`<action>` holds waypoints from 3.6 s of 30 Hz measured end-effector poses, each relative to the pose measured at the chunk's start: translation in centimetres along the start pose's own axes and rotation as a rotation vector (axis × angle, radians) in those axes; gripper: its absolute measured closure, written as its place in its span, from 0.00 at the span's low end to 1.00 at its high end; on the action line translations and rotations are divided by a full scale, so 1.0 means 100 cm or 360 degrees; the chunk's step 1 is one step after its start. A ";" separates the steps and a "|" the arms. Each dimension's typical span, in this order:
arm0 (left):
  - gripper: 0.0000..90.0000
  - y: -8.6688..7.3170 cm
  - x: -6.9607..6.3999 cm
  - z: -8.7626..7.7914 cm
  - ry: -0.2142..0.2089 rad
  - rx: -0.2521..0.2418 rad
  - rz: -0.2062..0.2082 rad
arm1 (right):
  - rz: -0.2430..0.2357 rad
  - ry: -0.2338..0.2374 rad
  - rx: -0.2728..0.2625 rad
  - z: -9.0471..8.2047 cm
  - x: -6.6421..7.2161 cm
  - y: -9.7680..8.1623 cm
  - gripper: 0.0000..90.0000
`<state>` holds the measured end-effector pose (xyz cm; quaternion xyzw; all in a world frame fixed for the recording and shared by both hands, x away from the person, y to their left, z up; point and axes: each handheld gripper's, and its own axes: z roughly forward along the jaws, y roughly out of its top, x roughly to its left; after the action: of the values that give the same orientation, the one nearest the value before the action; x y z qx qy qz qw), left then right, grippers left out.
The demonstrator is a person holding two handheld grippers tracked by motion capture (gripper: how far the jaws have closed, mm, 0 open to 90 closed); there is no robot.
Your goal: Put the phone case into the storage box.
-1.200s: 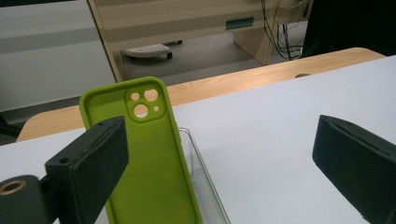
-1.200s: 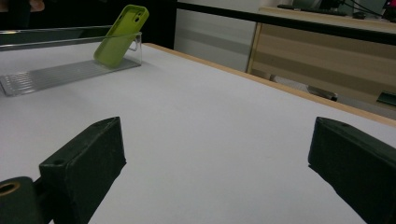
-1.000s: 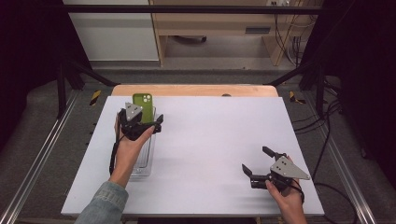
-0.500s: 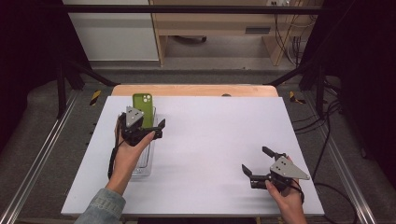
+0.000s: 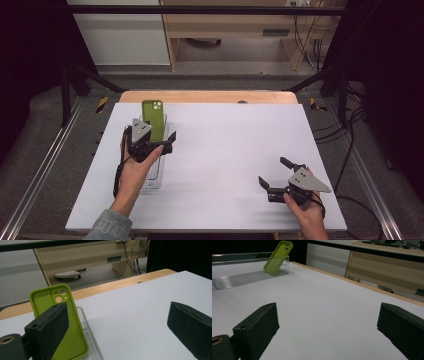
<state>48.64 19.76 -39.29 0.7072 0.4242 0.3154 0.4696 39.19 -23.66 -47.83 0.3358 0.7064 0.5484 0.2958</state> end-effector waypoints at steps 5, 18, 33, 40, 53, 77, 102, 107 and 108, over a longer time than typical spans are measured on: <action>0.03 0.000 -0.002 -0.005 -0.0017 -0.0016 0.0003 | 0.0003 -0.0001 0.0001 0.000 0.000 0.000 0.04; 0.03 0.002 0.004 -0.031 -0.0004 -0.0090 -0.0020 | 0.0001 -0.0003 -0.0003 -0.001 0.001 0.001 0.04; 0.03 -0.002 0.012 -0.056 -0.0025 -0.0150 -0.0009 | 0.0001 -0.0008 0.0004 0.000 0.001 0.001 0.04; 0.03 -0.005 0.015 -0.067 -0.0026 -0.0178 -0.0008 | 0.0006 -0.0007 0.0010 0.000 0.001 0.001 0.04; 0.03 -0.015 0.028 -0.089 -0.0007 -0.0231 -0.0031 | 0.0004 -0.0008 0.0018 0.000 0.001 0.001 0.04; 0.03 -0.037 0.037 -0.111 -0.0080 -0.0304 -0.0008 | 0.0008 -0.0008 0.0030 0.000 0.001 0.000 0.04; 0.02 -0.064 0.041 -0.122 -0.0102 -0.0340 -0.0008 | 0.0001 -0.0002 0.0043 0.001 0.002 -0.001 0.04; 0.02 -0.068 0.043 -0.124 -0.0097 -0.0342 -0.0009 | 0.0001 -0.0001 0.0044 0.001 0.002 -0.001 0.04; 0.02 -0.068 0.043 -0.124 -0.0097 -0.0343 -0.0009 | 0.0001 -0.0001 0.0044 0.001 0.002 -0.001 0.04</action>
<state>37.99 29.93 -40.96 0.6608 0.3753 0.3362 0.5563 39.15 -23.46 -47.95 0.3401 0.7139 0.5385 0.2911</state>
